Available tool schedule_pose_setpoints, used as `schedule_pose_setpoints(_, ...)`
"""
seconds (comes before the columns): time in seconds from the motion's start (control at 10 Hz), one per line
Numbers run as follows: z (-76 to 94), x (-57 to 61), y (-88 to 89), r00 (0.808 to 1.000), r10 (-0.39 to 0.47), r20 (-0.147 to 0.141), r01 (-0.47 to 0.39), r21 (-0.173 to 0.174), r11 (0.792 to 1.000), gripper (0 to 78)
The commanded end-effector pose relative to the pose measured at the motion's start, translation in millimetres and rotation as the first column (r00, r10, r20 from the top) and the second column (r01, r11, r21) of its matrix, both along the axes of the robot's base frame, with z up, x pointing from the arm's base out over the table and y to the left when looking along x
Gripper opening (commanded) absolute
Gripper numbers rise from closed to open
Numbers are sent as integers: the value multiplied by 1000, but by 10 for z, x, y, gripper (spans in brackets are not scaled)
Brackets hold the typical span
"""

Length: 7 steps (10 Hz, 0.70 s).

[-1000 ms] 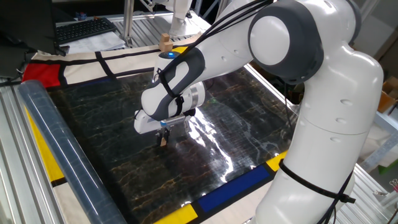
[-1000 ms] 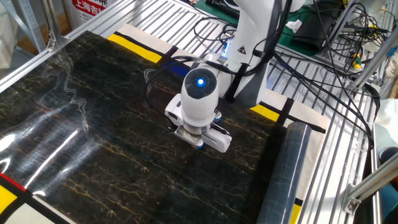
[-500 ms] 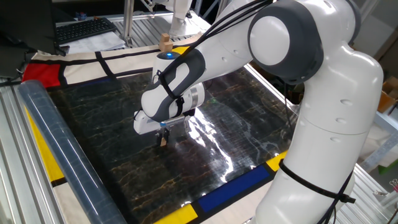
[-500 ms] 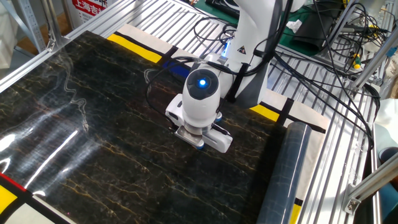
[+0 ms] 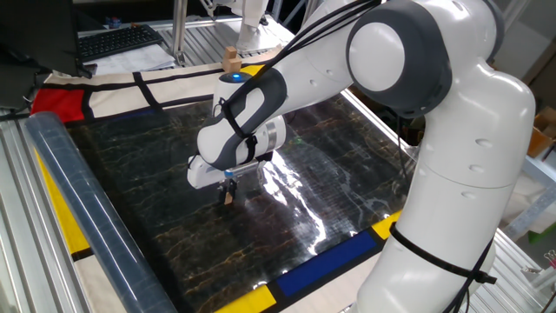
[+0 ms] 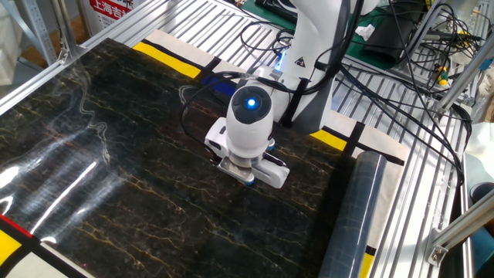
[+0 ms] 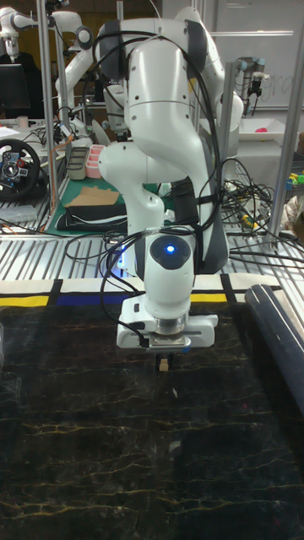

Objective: Hold a small block with the gripper and sweep it from left to right on the table

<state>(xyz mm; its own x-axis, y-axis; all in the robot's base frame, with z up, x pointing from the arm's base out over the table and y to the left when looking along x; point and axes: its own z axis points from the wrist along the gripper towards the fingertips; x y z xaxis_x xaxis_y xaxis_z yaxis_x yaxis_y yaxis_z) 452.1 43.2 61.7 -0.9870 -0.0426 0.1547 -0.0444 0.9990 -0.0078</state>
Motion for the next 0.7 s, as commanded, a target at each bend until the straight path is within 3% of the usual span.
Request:
schedule_pose_setpoints(0.1,-22,-22,-5,1000,-20,-7,20,2,1000,11)
schedule_pose_setpoints(0.7,-22,-22,-5,998,-62,-17,62,10,998,11)
